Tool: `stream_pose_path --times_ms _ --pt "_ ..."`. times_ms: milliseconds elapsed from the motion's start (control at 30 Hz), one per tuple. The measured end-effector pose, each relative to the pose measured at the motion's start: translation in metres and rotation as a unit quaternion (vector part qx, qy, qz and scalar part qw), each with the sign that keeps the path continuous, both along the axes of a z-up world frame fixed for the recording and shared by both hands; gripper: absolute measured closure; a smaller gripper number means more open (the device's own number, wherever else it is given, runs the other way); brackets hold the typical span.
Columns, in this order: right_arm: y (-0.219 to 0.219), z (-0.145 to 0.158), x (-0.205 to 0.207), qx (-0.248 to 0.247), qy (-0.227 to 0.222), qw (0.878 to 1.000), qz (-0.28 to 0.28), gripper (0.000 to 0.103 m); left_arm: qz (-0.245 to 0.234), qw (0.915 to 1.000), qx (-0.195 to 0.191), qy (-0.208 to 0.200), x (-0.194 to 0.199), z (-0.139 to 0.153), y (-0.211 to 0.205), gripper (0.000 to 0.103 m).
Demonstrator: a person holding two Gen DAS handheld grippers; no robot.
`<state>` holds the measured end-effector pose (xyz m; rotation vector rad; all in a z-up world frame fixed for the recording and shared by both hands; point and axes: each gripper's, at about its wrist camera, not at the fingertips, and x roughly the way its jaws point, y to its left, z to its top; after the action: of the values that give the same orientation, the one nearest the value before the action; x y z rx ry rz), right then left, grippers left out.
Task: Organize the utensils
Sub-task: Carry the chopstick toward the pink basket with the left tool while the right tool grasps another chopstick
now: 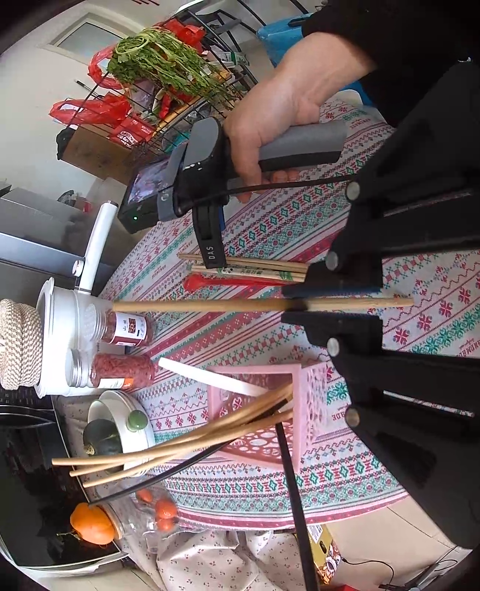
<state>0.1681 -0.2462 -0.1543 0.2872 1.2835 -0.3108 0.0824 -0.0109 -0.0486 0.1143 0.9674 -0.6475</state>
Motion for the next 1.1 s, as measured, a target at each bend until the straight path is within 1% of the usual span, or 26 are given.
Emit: stream_pose_path --times_ms 133,233,267,300,367,433,500,633,800,933,1033,1100 --pt "0.011 -0.003 0.005 -0.028 0.011 0.999 0.013 0.052 0.007 1.0000 -0.002 0.000 -0.001 0.001 0.005 0.095" --pt "0.016 -0.005 0.005 -0.034 0.012 0.999 0.017 0.062 0.012 0.9999 -0.006 -0.004 -0.003 0.004 0.010 0.095" --pt "0.016 -0.005 0.005 -0.033 0.010 0.999 0.020 0.076 0.013 0.9998 -0.010 -0.007 -0.004 0.007 0.012 0.095" --pt "0.014 -0.004 0.004 -0.028 0.008 0.999 0.021 0.088 0.014 0.9997 -0.014 -0.012 -0.005 0.010 0.014 0.095" --pt "0.005 -0.006 0.000 -0.001 -0.004 1.000 0.018 0.094 0.016 0.9992 -0.024 -0.026 -0.009 0.020 0.017 0.095" --pt "-0.002 -0.004 -0.005 0.039 -0.026 0.999 0.013 0.094 0.019 0.9981 -0.034 -0.048 -0.012 0.032 0.021 0.095" --pt "-0.005 0.006 -0.011 0.060 -0.054 0.997 0.013 0.094 0.026 0.9960 -0.045 -0.073 -0.016 0.045 0.026 0.095" --pt "-0.003 0.043 -0.028 0.078 -0.121 0.989 0.029 0.094 0.044 0.9886 -0.067 -0.128 -0.023 0.073 0.034 0.095" --pt "0.005 0.097 -0.057 0.089 -0.209 0.972 0.056 0.094 0.071 0.9760 -0.078 -0.190 -0.028 0.099 0.044 0.095" --pt "0.010 0.132 -0.073 0.091 -0.264 0.957 0.080 0.094 0.090 0.9682 -0.072 -0.222 -0.027 0.107 0.049 0.095" --pt "0.016 0.148 -0.082 0.093 -0.291 0.947 0.095 0.094 0.105 0.9634 -0.063 -0.239 -0.023 0.102 0.049 0.095" --pt "0.019 0.155 -0.086 0.097 -0.302 0.943 0.101 0.095 0.110 0.9635 -0.056 -0.238 -0.018 0.096 0.048 0.095"
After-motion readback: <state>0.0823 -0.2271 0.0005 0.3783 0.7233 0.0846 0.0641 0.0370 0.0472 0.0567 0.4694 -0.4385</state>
